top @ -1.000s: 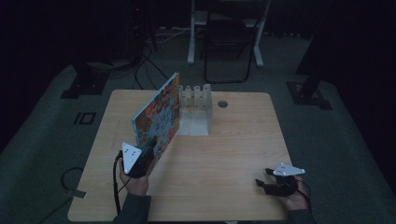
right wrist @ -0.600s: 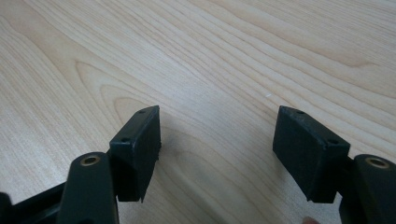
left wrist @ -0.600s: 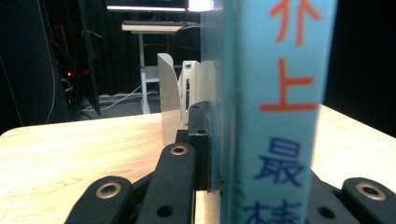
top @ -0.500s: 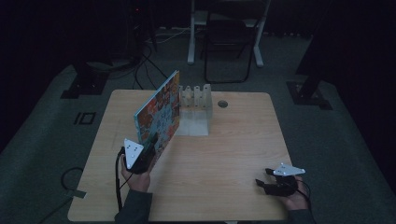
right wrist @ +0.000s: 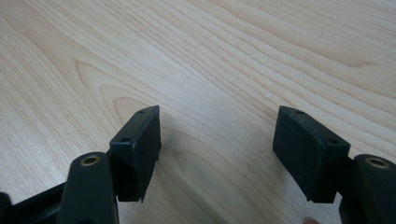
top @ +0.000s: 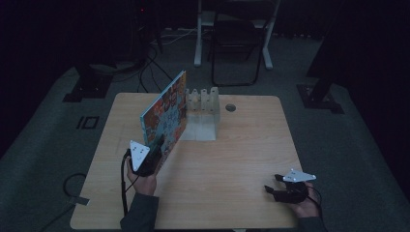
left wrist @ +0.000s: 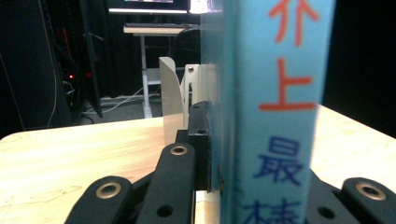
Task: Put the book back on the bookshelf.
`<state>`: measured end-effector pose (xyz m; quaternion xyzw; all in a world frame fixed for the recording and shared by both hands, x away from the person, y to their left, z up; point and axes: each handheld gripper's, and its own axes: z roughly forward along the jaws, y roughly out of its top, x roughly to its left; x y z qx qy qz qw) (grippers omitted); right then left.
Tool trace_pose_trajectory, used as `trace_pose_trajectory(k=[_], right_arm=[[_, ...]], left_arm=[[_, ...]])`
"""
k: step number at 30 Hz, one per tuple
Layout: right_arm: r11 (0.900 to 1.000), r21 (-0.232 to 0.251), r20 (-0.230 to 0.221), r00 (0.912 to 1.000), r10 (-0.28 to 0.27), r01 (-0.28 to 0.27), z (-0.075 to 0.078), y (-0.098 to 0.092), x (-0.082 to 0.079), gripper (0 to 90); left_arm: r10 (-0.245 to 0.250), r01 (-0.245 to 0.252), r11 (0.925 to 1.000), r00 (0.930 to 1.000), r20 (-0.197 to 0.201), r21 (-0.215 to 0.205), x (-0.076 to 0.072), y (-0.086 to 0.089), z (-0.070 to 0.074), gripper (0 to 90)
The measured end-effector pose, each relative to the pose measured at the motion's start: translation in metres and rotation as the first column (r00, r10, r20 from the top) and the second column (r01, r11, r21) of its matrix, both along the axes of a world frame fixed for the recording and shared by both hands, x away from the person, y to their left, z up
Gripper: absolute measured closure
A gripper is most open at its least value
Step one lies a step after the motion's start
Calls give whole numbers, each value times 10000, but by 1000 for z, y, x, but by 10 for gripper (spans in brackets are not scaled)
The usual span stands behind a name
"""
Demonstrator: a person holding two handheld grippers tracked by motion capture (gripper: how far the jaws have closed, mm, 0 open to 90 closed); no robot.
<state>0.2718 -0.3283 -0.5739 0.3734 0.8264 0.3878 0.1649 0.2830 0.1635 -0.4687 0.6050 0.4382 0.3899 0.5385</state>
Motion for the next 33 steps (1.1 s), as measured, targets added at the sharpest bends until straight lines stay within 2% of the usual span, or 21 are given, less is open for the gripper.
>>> trace_pose_trajectory(k=[7, 16, 33], right_arm=[[10000, 4, 0, 10000, 2, -2, 0, 0, 0, 316], [10000, -1, 9, 10000, 5, -5, 0, 0, 0, 316], [10000, 25, -20, 10000, 3, -3, 0, 0, 0, 315]], left_arm=[[27, -26, 10000, 10000, 15, -16, 4, -2, 0, 809], [324, -323, 9994, 9994, 92, -94, 10, -5, -1, 809], [707, -708, 9974, 9975, 70, 111, 26, -14, -5, 809]])
